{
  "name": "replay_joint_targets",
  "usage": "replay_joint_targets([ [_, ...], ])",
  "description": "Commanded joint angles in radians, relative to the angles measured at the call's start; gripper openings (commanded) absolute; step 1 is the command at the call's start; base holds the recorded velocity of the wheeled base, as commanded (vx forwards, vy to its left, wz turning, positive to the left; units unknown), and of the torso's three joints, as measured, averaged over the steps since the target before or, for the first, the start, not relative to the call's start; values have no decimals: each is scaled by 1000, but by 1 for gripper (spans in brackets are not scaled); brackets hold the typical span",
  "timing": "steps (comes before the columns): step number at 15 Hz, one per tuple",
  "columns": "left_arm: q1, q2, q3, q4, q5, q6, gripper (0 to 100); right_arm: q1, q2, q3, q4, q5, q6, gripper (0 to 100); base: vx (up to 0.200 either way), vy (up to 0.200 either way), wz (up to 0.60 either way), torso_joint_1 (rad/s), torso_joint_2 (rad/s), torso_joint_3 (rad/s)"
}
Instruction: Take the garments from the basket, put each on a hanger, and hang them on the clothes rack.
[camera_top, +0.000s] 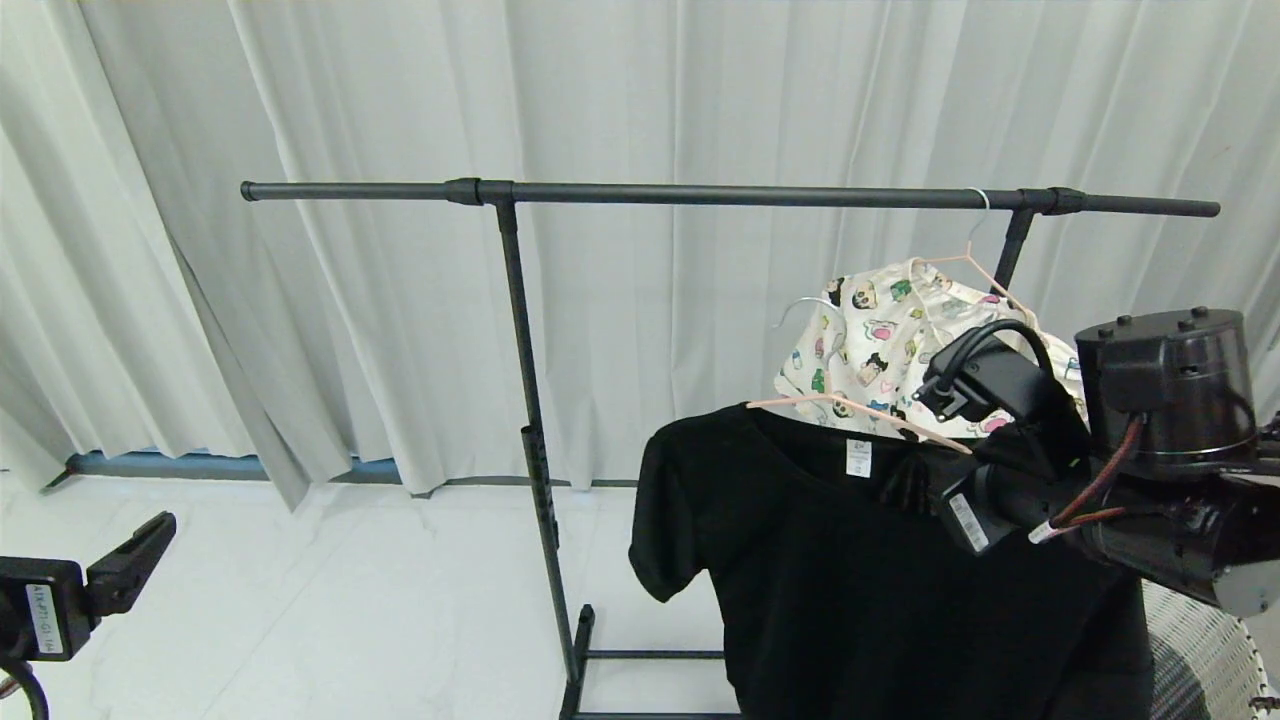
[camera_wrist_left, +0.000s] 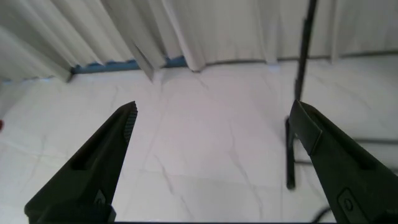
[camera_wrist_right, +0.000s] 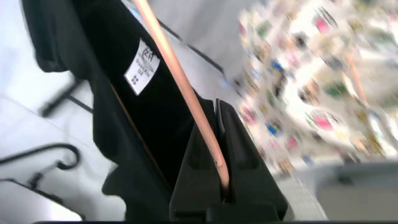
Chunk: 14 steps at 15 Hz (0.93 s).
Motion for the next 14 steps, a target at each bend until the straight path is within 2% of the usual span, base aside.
replay_joint_targets([
  [1, 12, 32, -7, -4, 2, 1, 100, -6, -48, 30, 8, -4, 1, 0, 0, 0, 0, 0, 0, 0],
  [6, 12, 38, -4, -9, 60, 4, 100, -6, -97, 113, 17, -7, -1, 0, 0, 0, 0, 0, 0, 0],
  [8, 12, 43, -2, -9, 63, 7, 100, -16, -93, 116, 23, -55, -1, 0, 0, 0, 0, 0, 0, 0],
  [11, 11, 43, -4, -10, 62, 8, 100, -69, -47, 91, 39, -89, 2, 0, 0, 0, 0, 0, 0, 0],
  [14, -3, 38, -1, -9, 60, 34, 100, -147, 39, 7, 36, -129, 27, 0, 0, 0, 0, 0, 0, 0],
])
